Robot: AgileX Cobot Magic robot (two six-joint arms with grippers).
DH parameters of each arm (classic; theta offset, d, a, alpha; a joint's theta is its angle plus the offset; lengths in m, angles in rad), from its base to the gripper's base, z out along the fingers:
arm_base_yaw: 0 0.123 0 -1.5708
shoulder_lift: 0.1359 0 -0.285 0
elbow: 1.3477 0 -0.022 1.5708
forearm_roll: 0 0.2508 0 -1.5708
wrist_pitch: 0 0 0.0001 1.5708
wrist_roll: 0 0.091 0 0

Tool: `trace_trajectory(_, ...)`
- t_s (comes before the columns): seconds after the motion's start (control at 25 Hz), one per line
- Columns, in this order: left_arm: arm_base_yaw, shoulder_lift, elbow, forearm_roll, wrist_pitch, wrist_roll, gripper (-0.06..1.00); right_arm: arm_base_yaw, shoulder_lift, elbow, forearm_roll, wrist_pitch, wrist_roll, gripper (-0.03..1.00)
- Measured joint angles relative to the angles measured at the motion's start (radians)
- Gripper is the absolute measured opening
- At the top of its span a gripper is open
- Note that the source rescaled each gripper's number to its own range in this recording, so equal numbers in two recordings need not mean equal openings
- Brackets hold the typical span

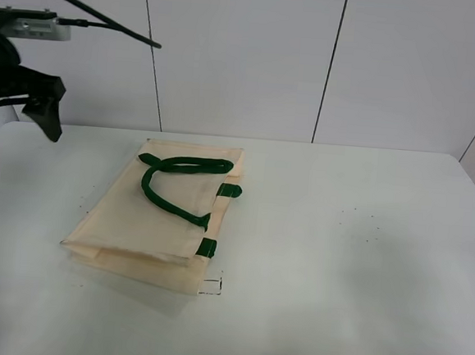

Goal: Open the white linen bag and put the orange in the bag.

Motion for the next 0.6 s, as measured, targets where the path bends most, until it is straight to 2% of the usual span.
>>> trace_trajectory(0.32,0.0,-0.484,0.465,0.0,-0.004,0.021,1.0,0.0,0.0,0.0,0.0,0.0,0.0,1.0)
trace_trajectory(0.6,0.0,-0.89,0.773,-0.001,-0.112,0.052,1.0,0.0,0.0,0.0,0.0,0.0,0.0,1.0)
